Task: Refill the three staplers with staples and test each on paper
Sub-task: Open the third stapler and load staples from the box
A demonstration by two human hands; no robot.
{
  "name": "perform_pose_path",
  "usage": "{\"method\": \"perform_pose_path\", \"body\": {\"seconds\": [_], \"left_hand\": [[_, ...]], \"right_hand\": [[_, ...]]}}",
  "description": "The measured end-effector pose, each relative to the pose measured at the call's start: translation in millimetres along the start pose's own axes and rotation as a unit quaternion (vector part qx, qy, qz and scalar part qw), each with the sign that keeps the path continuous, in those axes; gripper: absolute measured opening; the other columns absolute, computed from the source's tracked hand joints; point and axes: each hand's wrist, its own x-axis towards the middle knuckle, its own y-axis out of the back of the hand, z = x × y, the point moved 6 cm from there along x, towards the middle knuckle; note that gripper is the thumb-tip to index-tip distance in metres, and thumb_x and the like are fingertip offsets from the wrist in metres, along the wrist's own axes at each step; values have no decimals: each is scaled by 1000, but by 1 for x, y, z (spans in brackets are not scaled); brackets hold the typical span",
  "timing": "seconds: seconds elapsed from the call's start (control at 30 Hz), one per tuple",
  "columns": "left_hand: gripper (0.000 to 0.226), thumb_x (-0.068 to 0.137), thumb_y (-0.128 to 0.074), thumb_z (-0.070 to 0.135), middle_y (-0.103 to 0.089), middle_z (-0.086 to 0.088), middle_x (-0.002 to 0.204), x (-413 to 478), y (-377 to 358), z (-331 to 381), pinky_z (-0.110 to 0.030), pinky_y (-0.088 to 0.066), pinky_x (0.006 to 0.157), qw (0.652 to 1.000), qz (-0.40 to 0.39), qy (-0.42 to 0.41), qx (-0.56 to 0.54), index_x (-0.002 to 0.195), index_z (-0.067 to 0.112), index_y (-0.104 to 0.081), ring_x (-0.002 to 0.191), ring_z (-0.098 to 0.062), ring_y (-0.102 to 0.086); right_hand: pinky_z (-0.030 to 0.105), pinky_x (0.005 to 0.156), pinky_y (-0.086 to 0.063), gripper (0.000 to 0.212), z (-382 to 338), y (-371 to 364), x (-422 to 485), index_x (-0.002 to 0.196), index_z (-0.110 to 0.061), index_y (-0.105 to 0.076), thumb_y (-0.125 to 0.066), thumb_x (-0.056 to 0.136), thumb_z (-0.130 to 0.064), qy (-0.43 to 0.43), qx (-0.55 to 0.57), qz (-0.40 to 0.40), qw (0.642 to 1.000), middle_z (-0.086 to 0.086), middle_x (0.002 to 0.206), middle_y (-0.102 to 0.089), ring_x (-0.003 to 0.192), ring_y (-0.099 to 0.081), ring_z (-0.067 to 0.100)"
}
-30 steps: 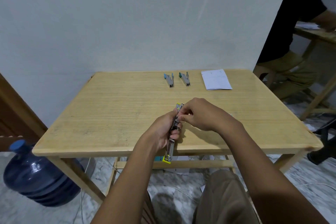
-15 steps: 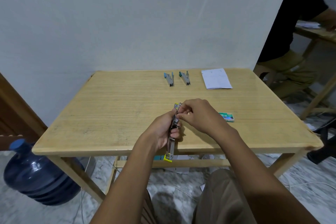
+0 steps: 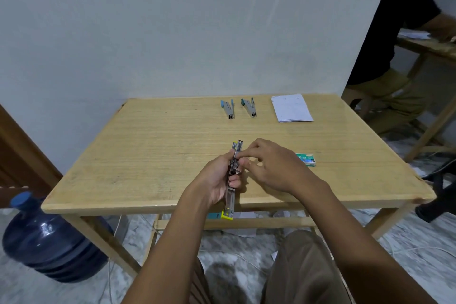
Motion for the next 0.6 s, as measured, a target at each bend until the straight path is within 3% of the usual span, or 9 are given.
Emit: {"method": "perform_pose_path", "body": {"seconds": [0.27,0.5,0.6], "left_hand": [[41,106,-34,36,-38,-1,60,0,-1,0,-19,-25,32,1000,-6,1,-14,82,11,-56,41,-8,-26],[42,106,-33,37,-40,0,49,-2,-1,-1,-19,-24,33,1000,3,6,-2,79,10,-50,40,-9,-26],[42,106,-32,36,-40,0,51,-5,-3,0,-18,-25,32,1000,-7,5,-15,79,9,-49,40,-8,-27]], "right_hand": [[35,80,-44,35,-1,-2,2,133,-42,-47,-41,100,-47,-12,-53,17,998,-6,122,-51,108,-54,16],[41,85,-48,37,4,-6,6,136,-42,-42,-35,101,-49,-43,-28,35,998,-4,126,-52,112,-55,17],[37,80,-50,34,4,-5,5,131,-42,-49,-39,99,-48,-45,33,60,997,-10,118,-55,97,-57,8]]}}
